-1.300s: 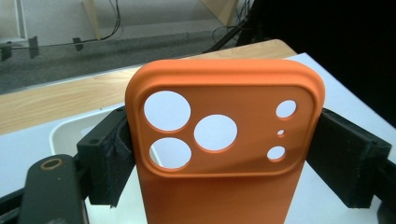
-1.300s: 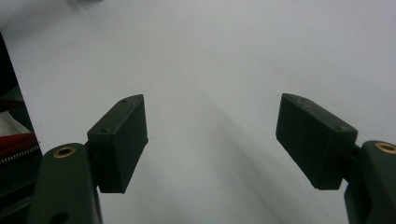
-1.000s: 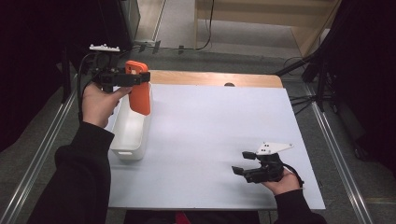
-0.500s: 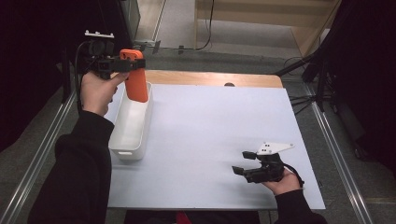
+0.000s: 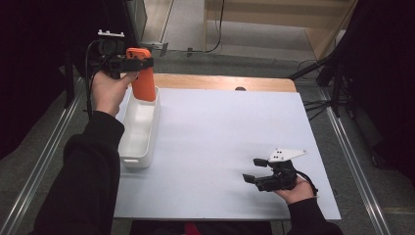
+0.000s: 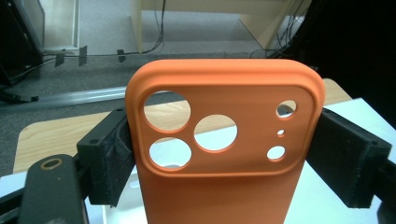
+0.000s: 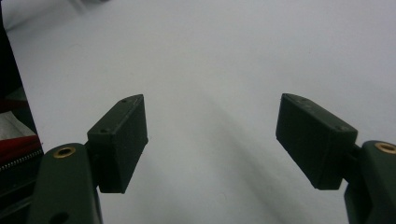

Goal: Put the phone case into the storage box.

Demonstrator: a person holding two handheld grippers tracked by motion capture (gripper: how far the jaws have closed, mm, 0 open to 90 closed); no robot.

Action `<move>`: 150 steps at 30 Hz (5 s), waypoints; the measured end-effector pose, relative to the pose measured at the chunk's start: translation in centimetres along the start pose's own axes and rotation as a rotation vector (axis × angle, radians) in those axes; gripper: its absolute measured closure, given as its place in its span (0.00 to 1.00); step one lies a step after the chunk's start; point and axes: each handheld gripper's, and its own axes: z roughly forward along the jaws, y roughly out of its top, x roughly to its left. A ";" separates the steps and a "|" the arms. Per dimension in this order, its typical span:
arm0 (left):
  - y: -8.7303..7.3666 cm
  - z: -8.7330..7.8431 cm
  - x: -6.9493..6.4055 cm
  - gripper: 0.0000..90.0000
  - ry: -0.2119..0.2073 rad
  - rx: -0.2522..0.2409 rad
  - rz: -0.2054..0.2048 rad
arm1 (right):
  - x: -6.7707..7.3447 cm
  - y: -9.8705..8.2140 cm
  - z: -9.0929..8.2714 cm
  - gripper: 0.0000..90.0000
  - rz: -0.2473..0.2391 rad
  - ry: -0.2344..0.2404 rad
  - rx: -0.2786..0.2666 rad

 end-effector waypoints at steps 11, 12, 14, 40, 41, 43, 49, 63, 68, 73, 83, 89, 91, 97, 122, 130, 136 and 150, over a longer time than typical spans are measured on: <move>0.0 1.3 0.9 0.17 0.062 -0.044 -0.046 | -0.1 -0.1 -0.1 0.26 -0.003 0.002 -0.006; 0.1 1.4 1.1 0.17 0.068 -0.046 -0.049 | -0.1 -0.1 -0.1 0.26 -0.003 0.001 -0.006; 0.0 1.6 1.3 0.17 0.086 -0.050 -0.046 | -0.1 -0.1 -0.1 0.26 -0.002 0.004 -0.004; -1.3 5.4 2.4 0.17 0.168 -0.061 -0.028 | -0.2 -0.1 0.0 0.26 -0.002 0.013 -0.005; -1.4 5.5 2.4 0.17 0.173 -0.062 -0.022 | -0.2 -0.1 0.0 0.26 -0.002 0.013 -0.005; -1.7 5.8 2.6 0.17 0.180 -0.059 -0.015 | -0.1 -0.1 0.0 0.26 -0.002 0.013 -0.005; -2.4 6.3 2.9 0.17 0.188 -0.053 -0.019 | -0.1 -0.2 0.0 0.26 -0.002 0.011 -0.005; -3.4 7.4 2.8 0.17 0.198 -0.035 -0.016 | -0.1 -0.2 0.0 0.26 -0.005 0.010 -0.005; -3.9 7.7 2.9 0.17 0.208 -0.026 -0.009 | -0.1 -0.2 0.1 0.26 -0.005 0.011 -0.004; -4.5 8.0 2.9 0.17 0.216 -0.017 -0.003 | -0.2 -0.2 0.1 0.26 -0.003 0.009 -0.001; -5.5 8.8 3.1 0.17 0.209 0.018 -0.011 | -0.3 -0.2 0.2 0.26 -0.006 0.008 -0.002; -6.1 9.2 3.3 0.17 0.215 0.041 -0.015 | -0.3 -0.2 0.2 0.26 -0.007 0.008 -0.001; -6.2 9.3 3.3 0.17 0.217 0.046 -0.011 | -0.3 -0.2 0.2 0.26 -0.007 0.008 -0.001; -6.7 9.6 3.4 0.17 0.223 0.060 -0.017 | -0.3 -0.2 0.2 0.26 -0.007 0.010 0.001; -7.5 10.4 3.2 0.16 0.227 0.128 0.008 | -0.2 -0.2 0.2 0.26 0.000 0.013 0.005; -7.3 10.1 3.5 0.10 0.212 0.113 -0.012 | -0.3 -0.2 0.2 0.26 -0.002 0.015 0.003; -6.8 9.4 3.6 0.10 0.199 0.113 -0.015 | -0.2 -0.2 0.2 0.26 0.001 0.017 0.006; -5.6 7.2 4.0 0.10 0.113 0.127 -0.048 | -0.2 -0.1 0.4 0.26 -0.001 0.020 0.013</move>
